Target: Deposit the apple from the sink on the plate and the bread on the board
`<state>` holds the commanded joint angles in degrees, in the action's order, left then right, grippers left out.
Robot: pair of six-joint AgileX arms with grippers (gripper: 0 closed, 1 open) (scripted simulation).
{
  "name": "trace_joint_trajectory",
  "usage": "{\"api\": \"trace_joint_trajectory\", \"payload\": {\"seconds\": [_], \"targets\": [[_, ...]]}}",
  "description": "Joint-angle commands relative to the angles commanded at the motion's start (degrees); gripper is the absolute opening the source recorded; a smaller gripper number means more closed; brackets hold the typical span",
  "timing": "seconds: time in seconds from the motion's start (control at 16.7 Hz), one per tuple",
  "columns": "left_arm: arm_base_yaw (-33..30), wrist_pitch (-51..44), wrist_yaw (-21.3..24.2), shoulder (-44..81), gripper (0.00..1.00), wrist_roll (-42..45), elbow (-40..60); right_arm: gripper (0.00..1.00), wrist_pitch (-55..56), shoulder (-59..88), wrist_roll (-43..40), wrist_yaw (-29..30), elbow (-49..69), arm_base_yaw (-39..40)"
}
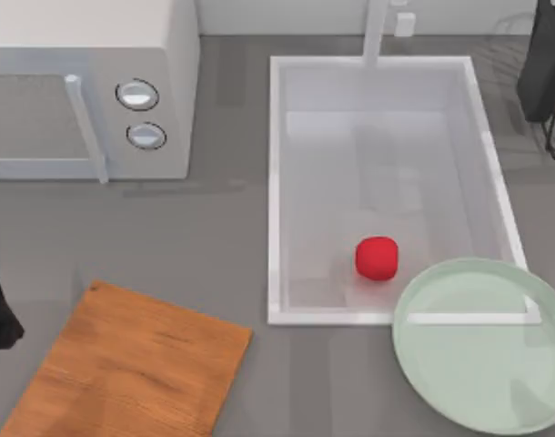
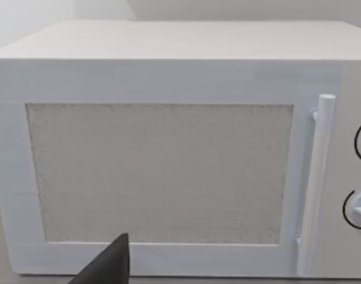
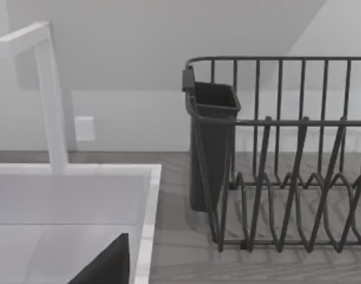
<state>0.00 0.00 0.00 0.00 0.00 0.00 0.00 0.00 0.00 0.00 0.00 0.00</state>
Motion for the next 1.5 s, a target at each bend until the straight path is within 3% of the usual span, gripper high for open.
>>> {"api": "trace_joint_trajectory", "payload": {"seconds": [0.9, 1.2, 1.5], "targets": [[0.0, 0.0, 0.0, 0.0, 1.0, 0.0, 0.0, 1.0, -1.6, 3.1, 0.7, 0.0, 2.5, 0.6], [0.0, 0.0, 0.0, 0.0, 1.0, 0.0, 0.0, 1.0, -9.6, 18.3, 4.1, 0.0, 15.3, 3.7], [0.0, 0.0, 0.0, 0.0, 1.0, 0.0, 0.0, 1.0, -22.6, 43.0, 9.6, 0.0, 36.2, 8.7]]}}
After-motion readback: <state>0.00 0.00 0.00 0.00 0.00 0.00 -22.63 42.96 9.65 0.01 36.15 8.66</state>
